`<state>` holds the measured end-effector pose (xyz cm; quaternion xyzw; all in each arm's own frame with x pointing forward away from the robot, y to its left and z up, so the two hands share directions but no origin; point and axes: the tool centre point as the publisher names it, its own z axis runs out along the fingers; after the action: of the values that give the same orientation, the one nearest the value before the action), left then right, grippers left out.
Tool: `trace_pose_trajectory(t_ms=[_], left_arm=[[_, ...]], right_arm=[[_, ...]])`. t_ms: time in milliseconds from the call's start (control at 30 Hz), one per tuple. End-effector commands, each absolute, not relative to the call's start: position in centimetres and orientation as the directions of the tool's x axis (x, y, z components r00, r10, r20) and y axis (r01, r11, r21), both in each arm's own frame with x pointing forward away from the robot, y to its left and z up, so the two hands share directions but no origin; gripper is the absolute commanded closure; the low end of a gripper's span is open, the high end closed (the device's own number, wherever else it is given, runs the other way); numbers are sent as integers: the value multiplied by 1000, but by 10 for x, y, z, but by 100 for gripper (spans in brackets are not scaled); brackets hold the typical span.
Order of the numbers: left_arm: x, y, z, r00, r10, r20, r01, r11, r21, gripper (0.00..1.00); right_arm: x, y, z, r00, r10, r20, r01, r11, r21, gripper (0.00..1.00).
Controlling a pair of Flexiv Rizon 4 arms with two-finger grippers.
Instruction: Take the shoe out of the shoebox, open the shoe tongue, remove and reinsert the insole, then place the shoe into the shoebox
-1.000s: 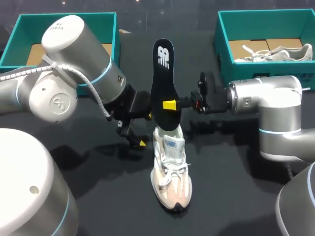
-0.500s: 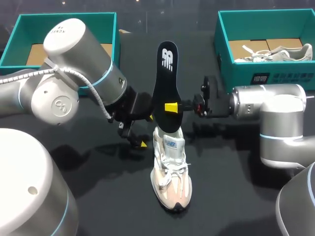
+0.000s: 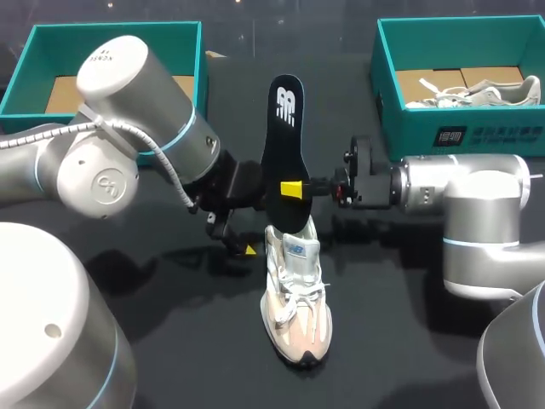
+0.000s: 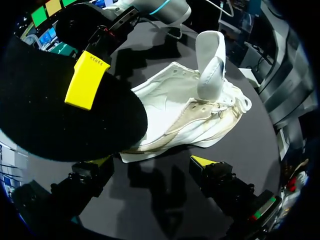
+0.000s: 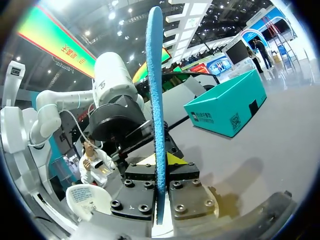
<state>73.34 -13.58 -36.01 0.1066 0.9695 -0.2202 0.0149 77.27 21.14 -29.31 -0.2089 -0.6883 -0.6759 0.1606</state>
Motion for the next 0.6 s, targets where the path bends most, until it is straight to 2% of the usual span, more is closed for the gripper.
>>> trace_pose_trajectory(t_ms=[33, 600], left_arm=[[734, -139, -362, -977, 199, -78, 213, 882, -420, 0], [735, -142, -364, -980, 172, -96, 197, 884, -424, 0]], right_arm=[[768, 214, -290, -857, 93, 507, 509, -2, 861, 100], [765, 209, -297, -848, 110, 519, 519, -30, 854, 100]])
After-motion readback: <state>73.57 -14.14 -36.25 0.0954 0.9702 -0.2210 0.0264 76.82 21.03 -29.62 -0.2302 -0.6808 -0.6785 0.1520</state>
